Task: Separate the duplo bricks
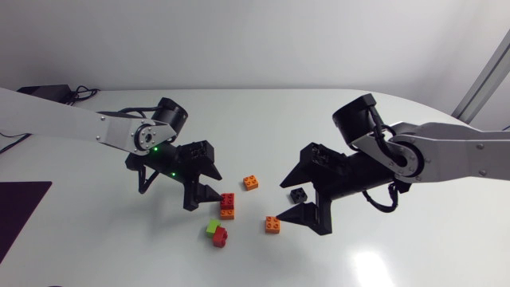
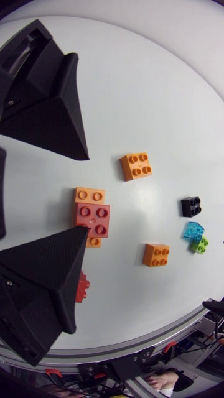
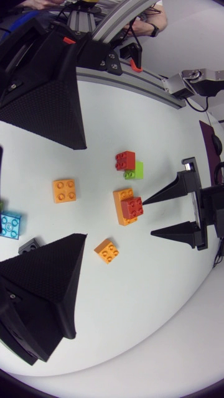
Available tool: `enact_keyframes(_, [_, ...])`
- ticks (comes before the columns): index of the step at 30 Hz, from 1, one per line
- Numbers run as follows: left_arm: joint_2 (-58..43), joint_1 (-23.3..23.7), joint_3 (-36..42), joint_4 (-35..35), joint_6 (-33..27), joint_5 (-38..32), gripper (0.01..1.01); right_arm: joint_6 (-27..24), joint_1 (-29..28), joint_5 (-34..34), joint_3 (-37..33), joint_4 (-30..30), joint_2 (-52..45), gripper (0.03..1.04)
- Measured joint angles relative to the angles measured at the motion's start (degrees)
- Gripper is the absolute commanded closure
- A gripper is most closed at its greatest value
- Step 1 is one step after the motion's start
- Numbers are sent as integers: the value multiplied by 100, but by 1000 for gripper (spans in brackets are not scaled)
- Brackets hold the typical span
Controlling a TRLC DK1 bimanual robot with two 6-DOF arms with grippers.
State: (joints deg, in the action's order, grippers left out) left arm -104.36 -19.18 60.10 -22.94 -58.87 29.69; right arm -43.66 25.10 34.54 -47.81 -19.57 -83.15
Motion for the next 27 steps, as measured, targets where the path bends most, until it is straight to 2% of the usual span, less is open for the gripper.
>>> enact_keyframes(19, [2, -262, -210, -26, -136, 0, 297, 85, 85, -153, -37, 0, -144, 93])
enact_keyframes(27, [-2, -267, -210, -17, -131, 0, 549, 85, 90, -155, -74, 2, -151, 95])
